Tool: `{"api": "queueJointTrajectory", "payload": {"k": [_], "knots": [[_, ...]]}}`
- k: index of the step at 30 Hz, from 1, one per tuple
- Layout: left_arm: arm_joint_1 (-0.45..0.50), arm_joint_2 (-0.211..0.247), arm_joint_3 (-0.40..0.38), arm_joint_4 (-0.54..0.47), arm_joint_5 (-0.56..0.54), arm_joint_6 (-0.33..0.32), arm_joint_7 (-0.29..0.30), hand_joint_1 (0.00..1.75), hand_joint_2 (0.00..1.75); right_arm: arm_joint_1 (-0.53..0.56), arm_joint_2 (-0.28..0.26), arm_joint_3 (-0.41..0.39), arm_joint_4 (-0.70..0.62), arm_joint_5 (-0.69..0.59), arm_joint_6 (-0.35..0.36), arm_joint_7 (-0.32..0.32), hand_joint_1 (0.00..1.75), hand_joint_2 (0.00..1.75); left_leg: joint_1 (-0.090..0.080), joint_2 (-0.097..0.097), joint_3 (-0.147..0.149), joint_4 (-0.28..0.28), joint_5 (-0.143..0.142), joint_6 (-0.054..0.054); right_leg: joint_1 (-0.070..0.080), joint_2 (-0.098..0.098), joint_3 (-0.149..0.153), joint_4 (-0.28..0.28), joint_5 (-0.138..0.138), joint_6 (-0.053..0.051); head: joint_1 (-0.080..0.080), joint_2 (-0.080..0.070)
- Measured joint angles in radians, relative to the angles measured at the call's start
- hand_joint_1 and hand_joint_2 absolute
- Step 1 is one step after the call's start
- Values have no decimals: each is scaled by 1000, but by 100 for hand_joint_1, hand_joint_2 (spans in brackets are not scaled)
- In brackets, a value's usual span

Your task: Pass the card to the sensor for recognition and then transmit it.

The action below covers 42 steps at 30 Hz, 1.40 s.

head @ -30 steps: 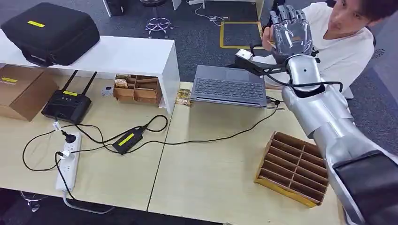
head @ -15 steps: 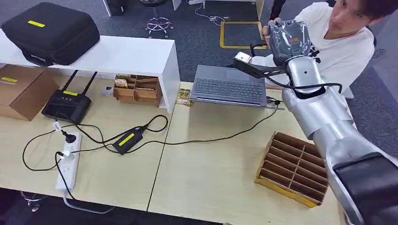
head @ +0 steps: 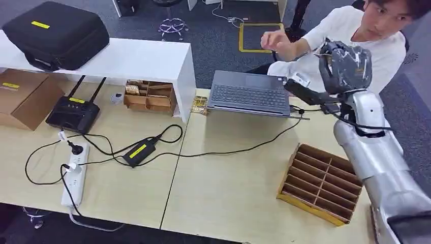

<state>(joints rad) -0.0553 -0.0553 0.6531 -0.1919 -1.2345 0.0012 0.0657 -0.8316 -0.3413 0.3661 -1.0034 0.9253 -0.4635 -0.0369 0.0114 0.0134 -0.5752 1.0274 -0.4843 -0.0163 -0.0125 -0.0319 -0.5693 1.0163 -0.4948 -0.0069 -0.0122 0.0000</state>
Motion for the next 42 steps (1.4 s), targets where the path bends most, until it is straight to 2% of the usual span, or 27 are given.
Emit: {"api": "queueJointTrajectory", "payload": {"k": [4, 7, 15, 19, 28, 33, 37, 42], "knots": [[19, 2, 4, 0, 21, 15, -13, 0, 175, 200, -72, -159, -191, -94, -14, -46, 175, 175, 0, -1, -1, 0, -1, 1, 0, -1, 0, -1, -1, 1, 0, 0], [30, 2, 15, 0, 34, 21, -19, 0, 175, 358, -94, -285, -317, -138, -29, -84, 175, 175, 0, -1, -1, 0, -2, 2, 0, -1, 0, -1, -2, 2, 0, 0], [44, 1, 58, 0, 60, 30, -19, 0, 175, 700, -85, -573, -596, -242, -56, -167, 175, 175, 0, 0, -1, -1, -3, 2, 0, -1, 0, -1, -3, 3, 0, 0], [52, 1, 79, 0, 70, 31, -19, 0, 175, 817, -72, -667, -686, -276, -9, -182, 175, 175, 0, 0, -1, -1, -3, 2, 0, -1, 0, -1, -3, 3, 0, 0], [53, -3, 125, -3, 76, 29, -23, 0, 175, 971, -65, -759, -751, -342, 205, -206, 175, 175, 0, 0, -1, -1, -3, 2, 0, -1, 0, -1, -3, 3, 0, 0], [53, -4, 140, -3, 76, 29, -24, 0, 175, 1008, -59, -773, -751, -331, 240, -203, 175, 175, 0, 1, 0, -1, -3, 2, 0, 0, 0, -1, -3, 3, 0, 0], [54, -6, 152, -6, 76, 29, -24, 0, 175, 1019, -61, -773, -739, -260, 331, -131, 175, 175, 0, 2, 0, -1, -3, 2, 0, 1, 0, -1, -3, 3, 0, 0], [54, -8, 172, -9, 70, 26, -21, 0, 175, 1020, -97, -759, -699, -194, 387, -38, 175, 175, 0, 2, 0, -1, -3, 2, 0, 1, 0, -1, -3, 3, 0, 0]]}}
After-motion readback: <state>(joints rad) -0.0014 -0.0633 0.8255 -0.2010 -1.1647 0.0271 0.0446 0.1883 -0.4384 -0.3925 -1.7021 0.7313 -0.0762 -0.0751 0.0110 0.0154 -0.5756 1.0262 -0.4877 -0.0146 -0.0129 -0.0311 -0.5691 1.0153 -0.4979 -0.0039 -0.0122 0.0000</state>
